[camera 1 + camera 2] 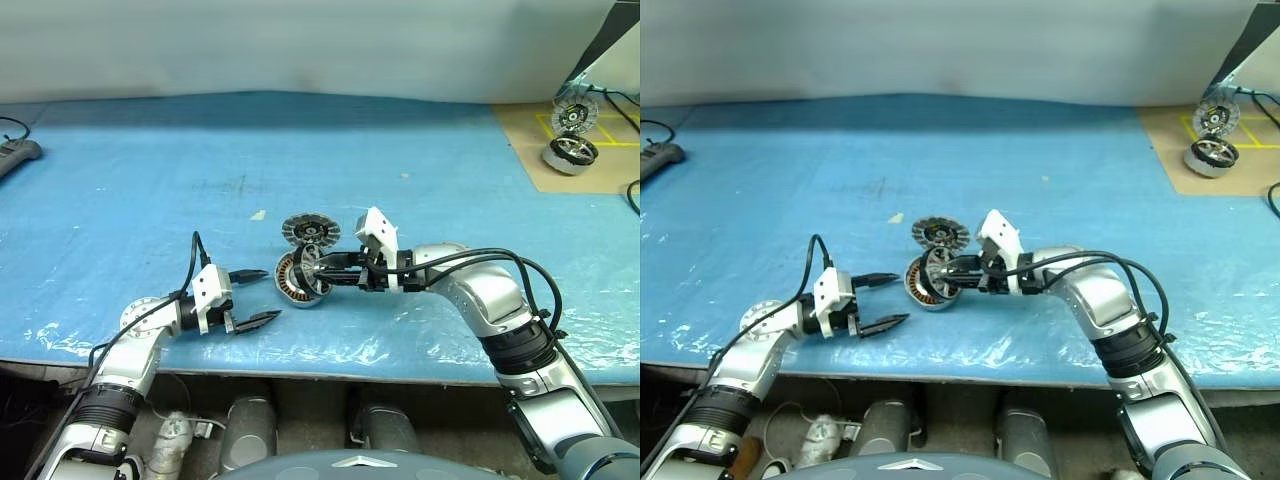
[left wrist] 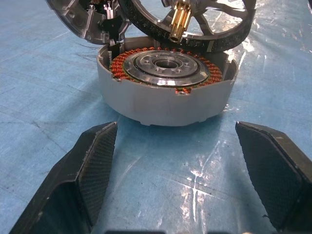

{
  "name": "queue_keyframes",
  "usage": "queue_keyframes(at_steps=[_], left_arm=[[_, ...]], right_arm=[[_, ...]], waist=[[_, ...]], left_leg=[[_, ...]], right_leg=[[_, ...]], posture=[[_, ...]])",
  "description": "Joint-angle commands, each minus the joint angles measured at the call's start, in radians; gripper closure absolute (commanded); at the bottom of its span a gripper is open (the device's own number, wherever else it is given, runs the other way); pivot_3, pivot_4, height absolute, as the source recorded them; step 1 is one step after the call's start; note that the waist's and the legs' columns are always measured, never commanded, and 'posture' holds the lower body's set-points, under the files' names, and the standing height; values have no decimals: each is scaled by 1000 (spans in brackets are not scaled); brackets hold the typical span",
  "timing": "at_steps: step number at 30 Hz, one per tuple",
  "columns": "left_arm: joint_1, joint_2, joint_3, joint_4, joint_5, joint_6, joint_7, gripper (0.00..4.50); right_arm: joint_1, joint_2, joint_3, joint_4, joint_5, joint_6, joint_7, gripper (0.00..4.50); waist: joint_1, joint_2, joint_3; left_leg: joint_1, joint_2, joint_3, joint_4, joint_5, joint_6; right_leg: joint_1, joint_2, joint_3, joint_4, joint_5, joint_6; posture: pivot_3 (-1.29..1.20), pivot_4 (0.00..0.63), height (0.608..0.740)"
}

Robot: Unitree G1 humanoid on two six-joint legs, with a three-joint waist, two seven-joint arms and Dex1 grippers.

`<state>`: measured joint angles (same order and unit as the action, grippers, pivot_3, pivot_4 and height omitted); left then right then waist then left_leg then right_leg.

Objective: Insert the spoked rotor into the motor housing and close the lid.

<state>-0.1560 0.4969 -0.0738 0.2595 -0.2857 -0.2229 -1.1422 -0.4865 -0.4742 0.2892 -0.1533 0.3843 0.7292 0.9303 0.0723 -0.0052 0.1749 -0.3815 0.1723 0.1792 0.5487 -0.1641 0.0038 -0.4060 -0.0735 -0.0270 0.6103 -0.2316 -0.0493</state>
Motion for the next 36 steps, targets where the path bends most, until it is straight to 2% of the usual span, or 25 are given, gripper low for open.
queue_keyframes(at_steps=[1, 2, 9, 18, 26, 28, 33, 36], left_arm=[[-9, -1, 4, -5, 2, -22, -3, 339], [-10, -1, 4, -4, 2, -22, -2, 339], [-12, -2, 4, -10, 1, -18, 3, 339], [-4, 0, 7, -23, -3, -12, 9, 339], [-1, 3, 12, -14, -7, -16, 6, 339], [-2, 6, 16, -12, -10, -12, 5, 339], [-12, 4, 12, -29, -9, 9, 17, 339], [-6, 0, 7, -47, -10, 19, 23, 339]], right_arm=[[-9, -1, 3, -18, -14, -24, -2, 3249], [-9, -1, 3, -17, -15, -27, 0, 3249], [-10, -6, 1, -17, -16, -8, 14, 964], [-8, 0, -21, -27, -4, -10, 15, 964], [-96, 3, -129, -105, 139, 94, 29, 964], [-139, 5, -115, -106, 134, 108, 23, 964], [-223, 127, -18, -38, 104, 147, -44, 964], [-252, 147, 47, 30, 51, 126, -40, 964]], waist=[[0, 0, 0], [0, 0, 0], [0, 0, 0], [0, 0, 0], [0, 0, 0], [-2, 0, 0], [-3, 0, 0], [-2, 0, 0]], left_leg=[[0, 0, 0, 0, 0, 0], [0, 0, 0, 0, 0, 0], [0, 0, 0, 0, -1, 1], [0, 0, 0, 1, -1, 2], [0, 0, 0, 3, -1, 3], [0, 0, 0, 4, -1, 3], [2, 1, 0, 4, -1, 2], [1, 0, 0, 4, -1, 1]], right_leg=[[0, 0, 0, 0, 0, 0], [0, 0, 0, 0, 0, 0], [0, 0, 0, 0, 0, 0], [0, 0, 0, 2, 0, 0], [0, 0, 0, 3, 0, 0], [-1, 0, 0, 5, 0, 0], [0, 0, 0, 7, 0, 0], [-1, 0, 1, 7, 0, 0]], posture=[[0, 150, 740], [0, 150, 740], [0, 150, 740], [0, 150, 740], [0, 150, 740], [0, 150, 740], [0, 150, 740], [0, 150, 740]])
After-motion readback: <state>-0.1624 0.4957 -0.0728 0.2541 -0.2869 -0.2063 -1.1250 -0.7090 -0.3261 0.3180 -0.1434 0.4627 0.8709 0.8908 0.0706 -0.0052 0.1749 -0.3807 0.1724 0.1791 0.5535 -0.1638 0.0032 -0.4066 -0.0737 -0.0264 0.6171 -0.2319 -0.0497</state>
